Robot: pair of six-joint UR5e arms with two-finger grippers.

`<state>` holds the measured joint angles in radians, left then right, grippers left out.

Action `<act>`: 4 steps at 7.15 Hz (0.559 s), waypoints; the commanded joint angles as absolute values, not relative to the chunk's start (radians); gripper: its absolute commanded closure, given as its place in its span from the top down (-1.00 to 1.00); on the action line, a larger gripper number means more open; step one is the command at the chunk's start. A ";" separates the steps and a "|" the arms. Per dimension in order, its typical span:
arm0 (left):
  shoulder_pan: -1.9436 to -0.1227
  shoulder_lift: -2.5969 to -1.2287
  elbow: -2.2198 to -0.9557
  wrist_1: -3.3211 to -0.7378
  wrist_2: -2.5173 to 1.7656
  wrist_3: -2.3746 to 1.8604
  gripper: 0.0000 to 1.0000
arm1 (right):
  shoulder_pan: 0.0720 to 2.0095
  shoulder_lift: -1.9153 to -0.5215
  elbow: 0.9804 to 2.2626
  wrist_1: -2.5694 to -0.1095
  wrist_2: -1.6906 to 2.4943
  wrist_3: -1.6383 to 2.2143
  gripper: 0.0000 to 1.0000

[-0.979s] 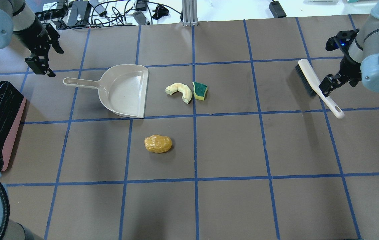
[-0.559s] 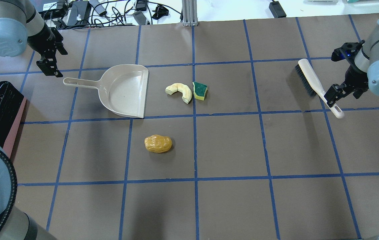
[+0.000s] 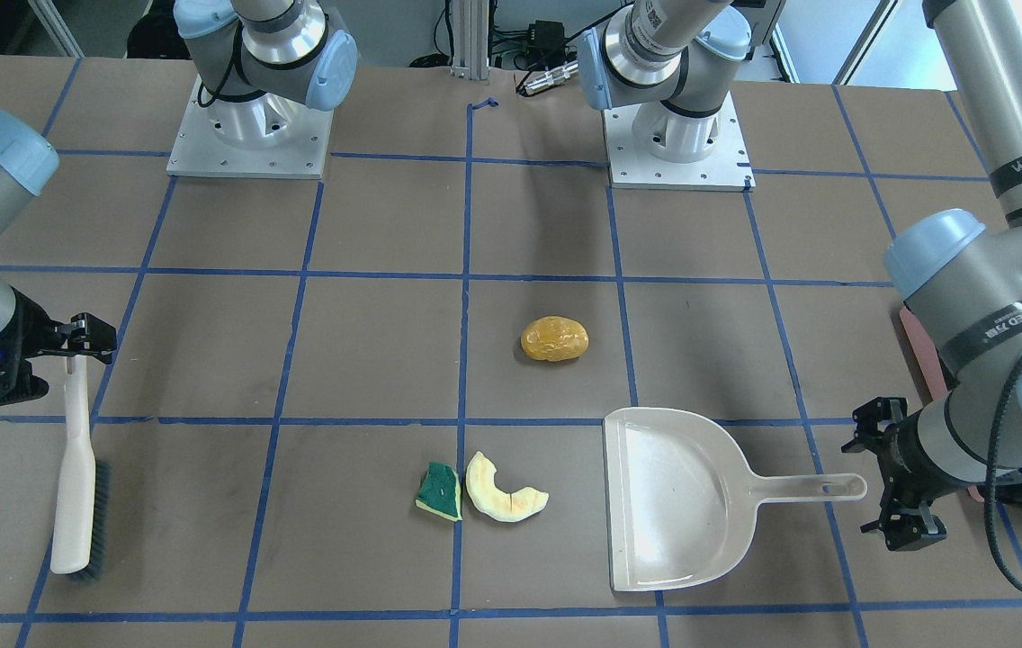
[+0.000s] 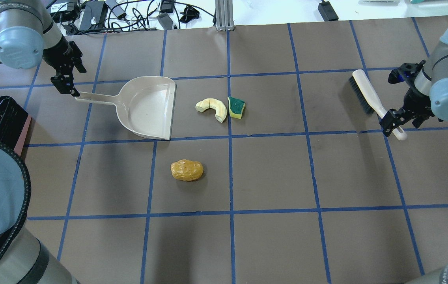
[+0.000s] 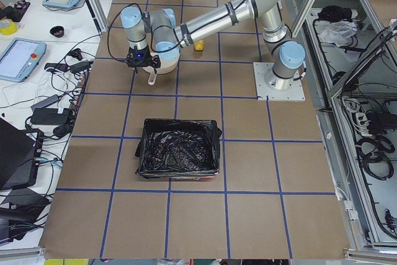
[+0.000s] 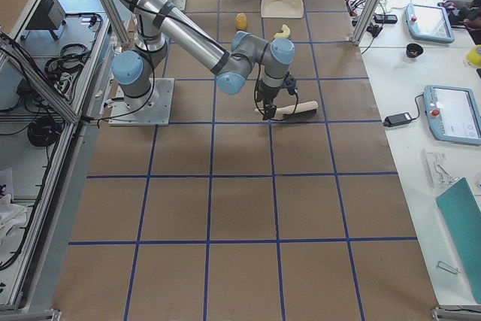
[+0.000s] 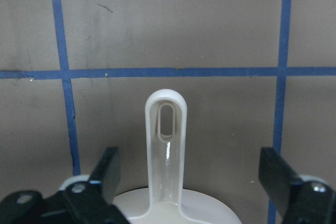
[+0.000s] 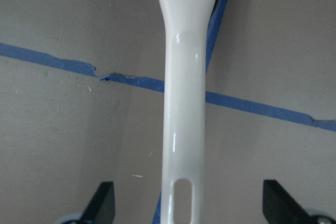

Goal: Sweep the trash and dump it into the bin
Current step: 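Grasp the dustpan handle with the left gripper while the right grasps the brush handle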

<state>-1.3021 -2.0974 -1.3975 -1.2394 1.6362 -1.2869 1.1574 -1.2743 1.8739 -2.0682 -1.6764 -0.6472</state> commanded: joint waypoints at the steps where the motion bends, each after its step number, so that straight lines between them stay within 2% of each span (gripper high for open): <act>1: -1.302 -2.121 -1.419 -1.246 1.647 -1.282 0.92 | 1.157 -1.250 1.875 -2.098 -1.675 -0.638 1.00; 3: -1.290 -2.114 -1.460 -1.246 1.652 -1.267 0.90 | 1.158 -1.221 1.873 -2.112 -1.674 -0.608 0.99; 4: -1.279 -2.115 -1.472 -1.244 1.658 -1.267 0.78 | 1.158 -1.221 1.875 -2.137 -1.675 -0.592 0.97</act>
<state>-1.2908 -2.1155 -1.4541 -1.2452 1.6521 -1.2711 1.1580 -1.2279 1.8739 -2.1138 -1.6741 -0.6114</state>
